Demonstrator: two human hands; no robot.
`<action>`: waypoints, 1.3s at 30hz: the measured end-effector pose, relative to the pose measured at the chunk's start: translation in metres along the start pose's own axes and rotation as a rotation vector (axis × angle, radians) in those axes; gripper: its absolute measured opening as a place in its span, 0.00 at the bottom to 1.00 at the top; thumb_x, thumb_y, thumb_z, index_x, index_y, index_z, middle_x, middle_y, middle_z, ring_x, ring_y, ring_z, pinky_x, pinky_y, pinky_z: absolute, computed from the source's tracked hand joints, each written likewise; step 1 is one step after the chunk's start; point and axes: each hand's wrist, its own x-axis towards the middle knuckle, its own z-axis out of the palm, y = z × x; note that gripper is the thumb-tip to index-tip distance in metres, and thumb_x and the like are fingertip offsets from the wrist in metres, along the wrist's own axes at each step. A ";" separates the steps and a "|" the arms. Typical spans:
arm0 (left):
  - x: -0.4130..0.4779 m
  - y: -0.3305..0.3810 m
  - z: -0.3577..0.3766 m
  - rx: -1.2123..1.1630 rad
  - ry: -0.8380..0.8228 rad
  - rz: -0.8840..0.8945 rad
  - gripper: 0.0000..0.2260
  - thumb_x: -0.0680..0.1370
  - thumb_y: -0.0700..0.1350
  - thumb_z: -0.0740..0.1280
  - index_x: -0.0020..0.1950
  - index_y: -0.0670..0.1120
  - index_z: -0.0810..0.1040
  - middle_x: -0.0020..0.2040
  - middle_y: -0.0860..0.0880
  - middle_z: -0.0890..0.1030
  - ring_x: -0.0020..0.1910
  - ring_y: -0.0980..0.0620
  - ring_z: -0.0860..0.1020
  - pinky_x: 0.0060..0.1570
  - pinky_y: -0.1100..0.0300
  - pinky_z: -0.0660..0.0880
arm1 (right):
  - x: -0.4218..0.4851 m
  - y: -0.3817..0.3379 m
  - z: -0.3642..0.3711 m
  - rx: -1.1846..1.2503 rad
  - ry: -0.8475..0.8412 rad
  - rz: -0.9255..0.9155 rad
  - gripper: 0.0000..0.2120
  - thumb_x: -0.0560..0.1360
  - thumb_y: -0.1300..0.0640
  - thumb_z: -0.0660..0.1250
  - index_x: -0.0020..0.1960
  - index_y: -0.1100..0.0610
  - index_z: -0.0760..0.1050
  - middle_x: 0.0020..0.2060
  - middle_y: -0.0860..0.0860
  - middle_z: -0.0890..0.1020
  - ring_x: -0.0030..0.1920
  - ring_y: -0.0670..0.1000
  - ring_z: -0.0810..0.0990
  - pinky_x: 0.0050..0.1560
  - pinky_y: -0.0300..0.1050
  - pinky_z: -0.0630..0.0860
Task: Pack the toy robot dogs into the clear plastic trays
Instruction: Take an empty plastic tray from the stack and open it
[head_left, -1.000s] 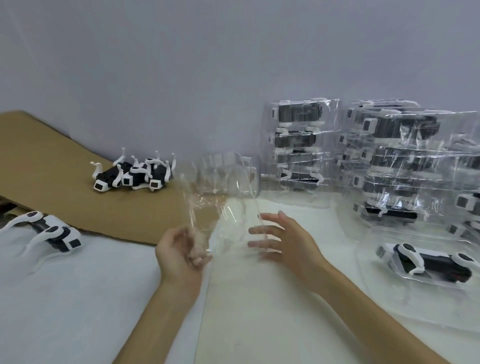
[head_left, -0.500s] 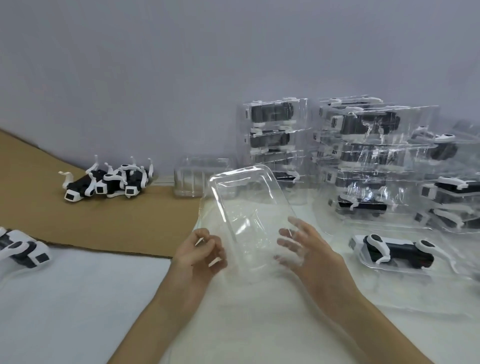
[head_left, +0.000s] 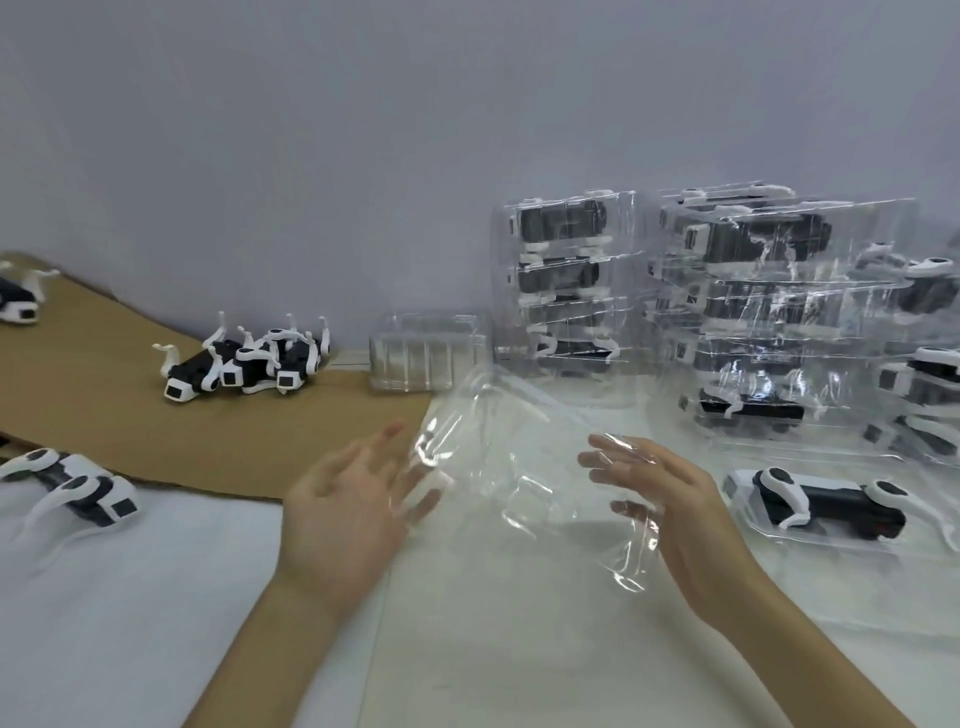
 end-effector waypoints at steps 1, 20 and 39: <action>-0.001 0.004 -0.001 0.035 0.031 -0.001 0.22 0.76 0.55 0.64 0.66 0.46 0.76 0.63 0.44 0.79 0.64 0.45 0.77 0.64 0.45 0.69 | 0.000 0.000 -0.001 -0.014 -0.003 -0.005 0.13 0.74 0.63 0.67 0.53 0.51 0.85 0.51 0.52 0.87 0.56 0.51 0.83 0.55 0.49 0.73; 0.004 -0.045 0.016 0.515 0.320 0.317 0.29 0.62 0.59 0.78 0.59 0.50 0.76 0.52 0.57 0.83 0.49 0.58 0.83 0.47 0.59 0.79 | -0.004 0.010 0.006 -0.026 0.011 0.163 0.41 0.58 0.38 0.80 0.68 0.39 0.69 0.63 0.43 0.75 0.54 0.40 0.83 0.62 0.51 0.79; -0.007 -0.033 0.022 0.719 -0.115 0.038 0.31 0.71 0.63 0.65 0.71 0.51 0.74 0.64 0.49 0.82 0.62 0.47 0.80 0.56 0.53 0.74 | 0.000 0.010 0.003 -0.100 0.102 0.094 0.14 0.72 0.43 0.71 0.57 0.41 0.82 0.49 0.33 0.82 0.53 0.35 0.78 0.49 0.36 0.68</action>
